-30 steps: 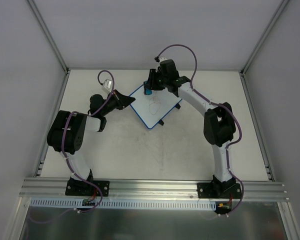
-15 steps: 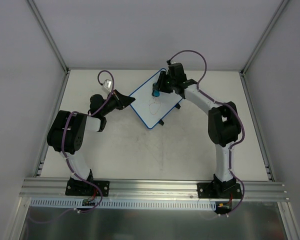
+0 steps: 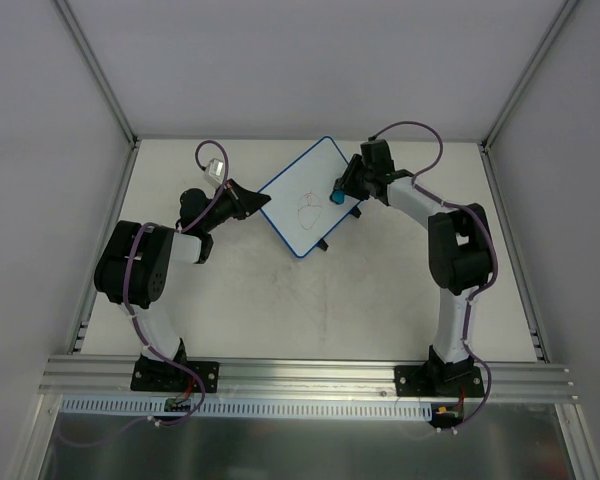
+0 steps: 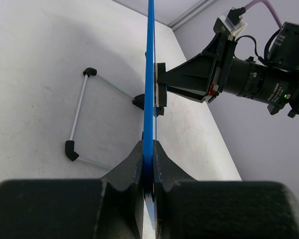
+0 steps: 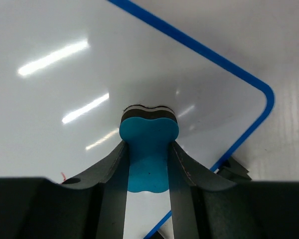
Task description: Erase the whiteboard
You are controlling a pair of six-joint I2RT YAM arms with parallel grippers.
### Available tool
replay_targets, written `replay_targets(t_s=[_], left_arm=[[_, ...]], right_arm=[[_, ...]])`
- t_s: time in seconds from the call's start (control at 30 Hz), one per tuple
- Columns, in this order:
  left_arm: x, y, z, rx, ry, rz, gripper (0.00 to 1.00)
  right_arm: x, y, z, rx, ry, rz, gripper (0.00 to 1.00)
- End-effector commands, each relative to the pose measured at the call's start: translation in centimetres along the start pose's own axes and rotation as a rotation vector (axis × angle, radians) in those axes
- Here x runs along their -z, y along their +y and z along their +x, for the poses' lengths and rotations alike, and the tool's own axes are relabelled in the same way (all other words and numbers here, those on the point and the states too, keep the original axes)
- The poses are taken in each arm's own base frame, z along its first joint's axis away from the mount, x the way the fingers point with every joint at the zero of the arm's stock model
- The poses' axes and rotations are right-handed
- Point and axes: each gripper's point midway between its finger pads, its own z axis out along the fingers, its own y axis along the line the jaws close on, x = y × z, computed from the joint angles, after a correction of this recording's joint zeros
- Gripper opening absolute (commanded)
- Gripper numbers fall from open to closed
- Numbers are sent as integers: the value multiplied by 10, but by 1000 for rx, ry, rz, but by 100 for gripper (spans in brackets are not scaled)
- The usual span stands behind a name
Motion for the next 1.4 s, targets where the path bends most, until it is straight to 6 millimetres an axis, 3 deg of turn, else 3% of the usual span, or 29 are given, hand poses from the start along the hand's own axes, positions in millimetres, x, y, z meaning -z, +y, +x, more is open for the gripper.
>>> replay_targets(t_s=[0.0,0.13,0.3,0.57,0.63,0.73,0.87,1.03,1.37], left_arm=[[0,-4,3,-95,9,44,0],[1,-4,3,-95,12,46,0],[0,-4,4,-92,13,46,0],[0,-3,3,-92,13,43,0],[-1,-3,3,-92,14,44,0],[-1,-3,3,-92,15,45,0],[-1,-3,3,-93,17,45,0],[-1,-3,3,-93,18,46,0],[-1,-4,4,-92,18,47,0]], right_arm=[[-1,-44,19,-42,24,169,0],[2,-48,24,-54,34,175,0],[0,-38,22,-40,23,139,0],[-1,13,20,64,25,-5,0],[1,39,20,126,22,-62,0],[1,70,27,207,22,-123,0],[4,98,31,264,28,-192,0],[10,133,51,365,53,-285,0],[16,160,71,512,41,-319,1]])
